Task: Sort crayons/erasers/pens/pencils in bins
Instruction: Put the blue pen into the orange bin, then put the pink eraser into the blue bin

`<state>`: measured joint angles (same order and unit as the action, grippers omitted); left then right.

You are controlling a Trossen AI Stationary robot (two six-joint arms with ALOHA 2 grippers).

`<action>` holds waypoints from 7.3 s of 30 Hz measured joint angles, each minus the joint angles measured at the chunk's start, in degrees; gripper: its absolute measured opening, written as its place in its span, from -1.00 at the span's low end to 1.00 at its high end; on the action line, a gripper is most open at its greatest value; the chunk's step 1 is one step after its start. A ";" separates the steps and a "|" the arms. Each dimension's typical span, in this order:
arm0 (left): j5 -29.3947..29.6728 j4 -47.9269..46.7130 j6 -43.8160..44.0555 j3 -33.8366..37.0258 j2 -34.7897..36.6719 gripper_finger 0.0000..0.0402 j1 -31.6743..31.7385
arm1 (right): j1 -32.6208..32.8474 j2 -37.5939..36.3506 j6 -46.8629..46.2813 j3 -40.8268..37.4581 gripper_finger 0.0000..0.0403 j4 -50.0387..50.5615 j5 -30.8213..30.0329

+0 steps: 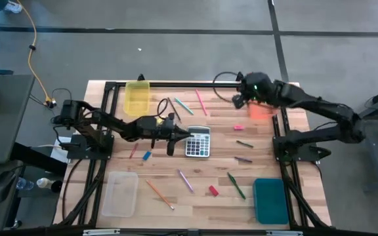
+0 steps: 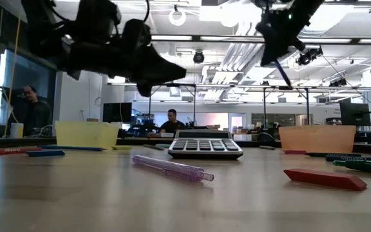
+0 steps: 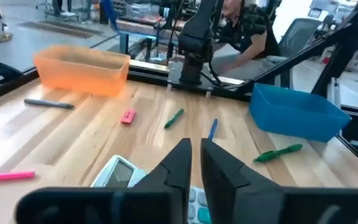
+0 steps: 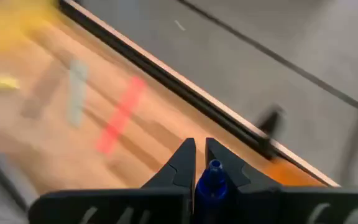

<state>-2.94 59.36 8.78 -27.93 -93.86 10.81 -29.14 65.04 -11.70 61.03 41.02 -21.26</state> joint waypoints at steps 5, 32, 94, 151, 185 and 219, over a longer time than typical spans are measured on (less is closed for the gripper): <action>-1.21 6.75 0.02 2.72 0.17 -0.99 0.00 | -11.23 4.63 3.61 -0.74 -0.95 4.09 1.57; -1.57 7.97 0.00 3.15 0.15 -1.00 -0.04 | -30.17 29.28 7.69 -4.52 -0.94 0.85 8.24; -5.97 -0.04 -6.06 3.09 0.11 -1.00 -0.52 | 1.91 -29.33 3.36 -46.36 -1.00 -55.32 27.34; 6.26 -13.32 -16.84 2.25 3.93 -1.00 -15.47 | 14.58 11.89 18.36 -17.89 -0.38 0.93 18.66; 6.16 -14.22 -15.20 2.24 3.89 -1.00 -16.06 | 3.58 26.42 25.49 -17.76 -0.51 -2.93 21.33; 11.34 -12.87 -10.84 2.24 3.89 -1.00 -19.58 | 26.62 19.44 -1.48 -7.50 -0.64 13.16 25.95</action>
<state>8.40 46.49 -2.07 -25.69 -89.97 -8.78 -2.52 84.48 -13.19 53.53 54.18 4.69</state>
